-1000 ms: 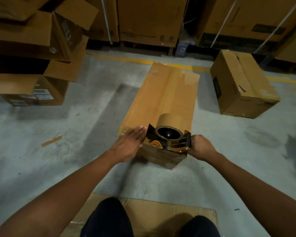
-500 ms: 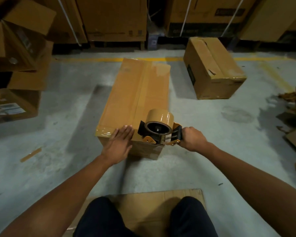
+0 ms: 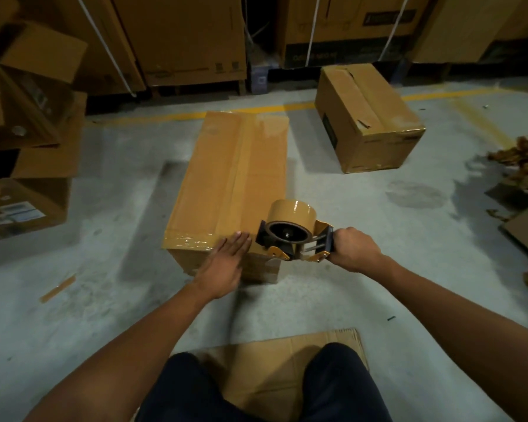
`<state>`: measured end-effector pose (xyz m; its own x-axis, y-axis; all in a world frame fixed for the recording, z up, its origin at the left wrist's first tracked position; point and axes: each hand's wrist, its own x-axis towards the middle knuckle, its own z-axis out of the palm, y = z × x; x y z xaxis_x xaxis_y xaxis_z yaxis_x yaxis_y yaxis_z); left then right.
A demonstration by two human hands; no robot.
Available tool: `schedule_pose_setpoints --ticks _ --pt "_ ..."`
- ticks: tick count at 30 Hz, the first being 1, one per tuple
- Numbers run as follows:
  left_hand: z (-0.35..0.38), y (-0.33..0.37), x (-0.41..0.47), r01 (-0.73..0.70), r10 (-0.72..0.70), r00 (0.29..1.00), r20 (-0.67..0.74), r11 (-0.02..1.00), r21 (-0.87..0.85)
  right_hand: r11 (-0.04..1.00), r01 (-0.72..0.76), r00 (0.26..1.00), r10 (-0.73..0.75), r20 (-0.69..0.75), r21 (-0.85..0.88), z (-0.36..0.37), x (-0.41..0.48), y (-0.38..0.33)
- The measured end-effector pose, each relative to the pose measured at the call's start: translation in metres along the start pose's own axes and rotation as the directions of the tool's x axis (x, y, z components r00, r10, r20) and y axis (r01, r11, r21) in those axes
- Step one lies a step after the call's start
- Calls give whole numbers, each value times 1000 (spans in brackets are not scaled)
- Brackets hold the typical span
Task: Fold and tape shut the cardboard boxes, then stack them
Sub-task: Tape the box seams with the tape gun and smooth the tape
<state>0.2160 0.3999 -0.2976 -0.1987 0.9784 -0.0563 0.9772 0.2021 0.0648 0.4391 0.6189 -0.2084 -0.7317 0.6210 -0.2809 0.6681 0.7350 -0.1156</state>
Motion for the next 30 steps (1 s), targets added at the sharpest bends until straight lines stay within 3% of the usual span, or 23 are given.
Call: schedule_pose_setpoints --ticks 4,6,13,20,26,30 --pt "-8 22 8 48 -53 996 74 997 68 1000 -17 1000 17 -7 3 3 -5 9" --pt "-8 28 18 0 -7 996 88 997 74 1000 -20 1000 20 -7 18 2 -3 10" --pt "-2 36 32 15 -13 999 48 999 -37 981 -54 998 55 1 185 21 -2 29" --pt "-7 36 24 119 -106 990 96 981 -151 955 -98 995 93 32 280 40 -12 38" --pt "-14 75 48 270 -275 961 -4 945 -185 919 -122 992 111 51 374 48 -10 40" --pt "-1 90 51 255 -257 966 -4 959 -121 916 -172 984 179 13 361 46 -9 50"
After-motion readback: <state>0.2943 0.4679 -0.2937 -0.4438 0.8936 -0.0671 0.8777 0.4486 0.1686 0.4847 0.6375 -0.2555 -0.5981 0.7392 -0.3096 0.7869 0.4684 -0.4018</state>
